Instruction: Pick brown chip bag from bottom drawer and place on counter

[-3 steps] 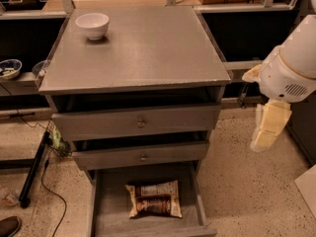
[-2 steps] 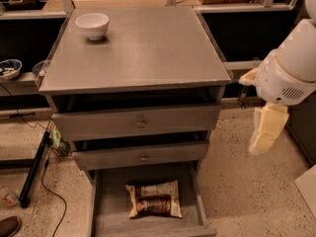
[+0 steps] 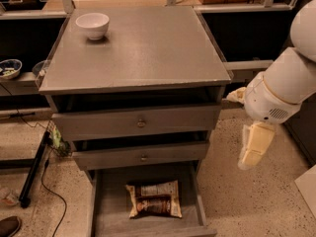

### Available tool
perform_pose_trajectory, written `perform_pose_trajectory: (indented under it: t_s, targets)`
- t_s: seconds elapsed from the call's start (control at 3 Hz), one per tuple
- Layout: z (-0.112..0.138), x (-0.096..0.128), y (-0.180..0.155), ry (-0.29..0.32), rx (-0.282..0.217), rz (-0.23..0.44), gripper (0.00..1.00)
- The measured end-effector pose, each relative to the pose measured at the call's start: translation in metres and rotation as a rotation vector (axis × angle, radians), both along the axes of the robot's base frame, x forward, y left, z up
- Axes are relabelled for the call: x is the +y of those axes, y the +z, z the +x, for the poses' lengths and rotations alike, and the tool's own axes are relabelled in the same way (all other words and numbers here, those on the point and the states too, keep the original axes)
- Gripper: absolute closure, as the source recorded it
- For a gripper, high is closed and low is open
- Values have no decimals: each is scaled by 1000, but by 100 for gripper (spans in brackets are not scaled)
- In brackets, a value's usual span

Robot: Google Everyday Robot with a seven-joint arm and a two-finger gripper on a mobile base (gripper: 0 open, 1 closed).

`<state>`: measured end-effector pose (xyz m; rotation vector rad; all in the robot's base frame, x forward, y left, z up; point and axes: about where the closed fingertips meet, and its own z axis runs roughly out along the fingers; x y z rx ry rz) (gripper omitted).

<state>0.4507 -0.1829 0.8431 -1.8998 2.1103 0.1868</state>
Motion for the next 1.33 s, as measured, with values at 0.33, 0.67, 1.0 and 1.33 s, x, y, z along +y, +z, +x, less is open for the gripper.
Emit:
perform_pose_trajectory:
  t_s: [0.33, 0.67, 1.0, 1.33]
  targets:
    - [0, 0, 0, 0, 0, 0, 0]
    - [-1, 7, -18, 5, 3, -35, 0]
    - [18, 9, -60, -24, -7, -87, 0]
    - [20, 13, -67, -26, 1, -76, 0]
